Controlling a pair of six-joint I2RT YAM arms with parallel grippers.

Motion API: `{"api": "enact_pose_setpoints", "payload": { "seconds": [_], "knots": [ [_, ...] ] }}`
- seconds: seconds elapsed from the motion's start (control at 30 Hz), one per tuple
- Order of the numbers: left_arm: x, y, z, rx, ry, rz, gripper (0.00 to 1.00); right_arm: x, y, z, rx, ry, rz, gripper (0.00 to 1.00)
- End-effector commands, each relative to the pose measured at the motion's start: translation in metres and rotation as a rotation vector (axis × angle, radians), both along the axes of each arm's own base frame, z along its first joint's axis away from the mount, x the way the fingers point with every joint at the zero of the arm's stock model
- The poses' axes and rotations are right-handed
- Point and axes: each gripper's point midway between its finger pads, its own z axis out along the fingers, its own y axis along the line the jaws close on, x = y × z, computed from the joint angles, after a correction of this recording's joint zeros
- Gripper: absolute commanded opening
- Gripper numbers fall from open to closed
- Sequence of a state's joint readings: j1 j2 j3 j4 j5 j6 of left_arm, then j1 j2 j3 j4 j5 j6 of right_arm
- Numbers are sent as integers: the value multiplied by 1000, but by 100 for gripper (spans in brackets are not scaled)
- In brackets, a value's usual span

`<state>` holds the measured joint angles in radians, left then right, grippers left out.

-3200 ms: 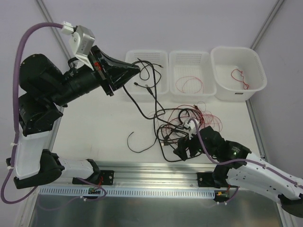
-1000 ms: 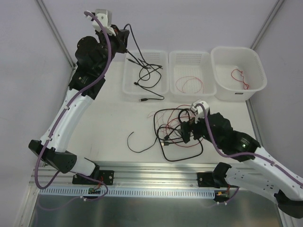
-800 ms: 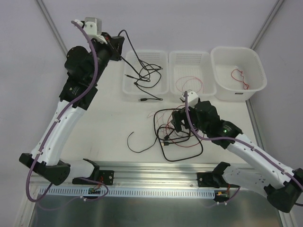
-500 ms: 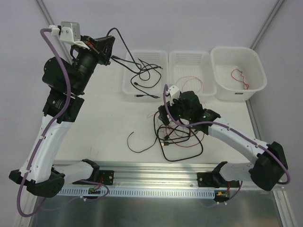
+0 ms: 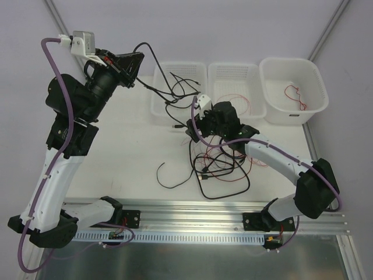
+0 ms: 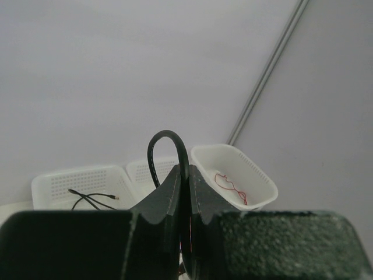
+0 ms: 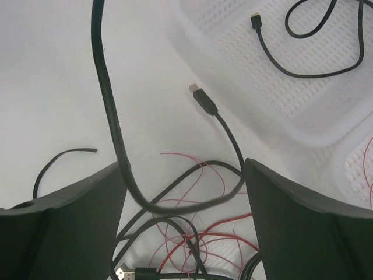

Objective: Untangle the cables

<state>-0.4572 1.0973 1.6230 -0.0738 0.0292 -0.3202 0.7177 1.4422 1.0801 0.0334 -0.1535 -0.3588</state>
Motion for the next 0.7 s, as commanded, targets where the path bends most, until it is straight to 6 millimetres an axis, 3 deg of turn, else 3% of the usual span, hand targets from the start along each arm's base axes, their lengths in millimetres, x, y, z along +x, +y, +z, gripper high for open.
{"api": "enact_pose_setpoints", "payload": {
  "seconds": [0.0,0.1,0.13,0.2,0.3,0.37,0.5,0.53,0.6,0.63,0.67],
  "knots": [
    [-23,0,28,-56,-59,-62,4,7,19,29,66,-76,71,82],
    [-28,0,32,-67,-63,-75,4,5,23,22,67,-54,91,69],
    [-28,0,33,-68,-63,-77,4,4,24,21,68,-50,97,57],
    [-30,0,34,-70,-65,-83,4,2,25,17,67,-32,108,47],
    [-30,1,32,-67,-61,-76,4,-2,23,14,64,-18,115,15],
    [-26,0,28,-56,-54,-69,4,-7,21,25,80,-31,118,1],
    [-15,-4,15,-28,-28,-59,4,-12,14,58,103,-66,109,1],
    [-9,-7,9,-22,-14,-59,4,-8,15,79,124,-103,102,1],
    [0,-11,1,-10,8,-59,4,3,11,93,129,-120,55,1],
    [8,-17,-5,3,23,-67,4,9,12,114,156,-149,43,1],
    [12,-21,-10,12,35,-77,4,16,9,123,172,-156,16,1]
  ]
}}
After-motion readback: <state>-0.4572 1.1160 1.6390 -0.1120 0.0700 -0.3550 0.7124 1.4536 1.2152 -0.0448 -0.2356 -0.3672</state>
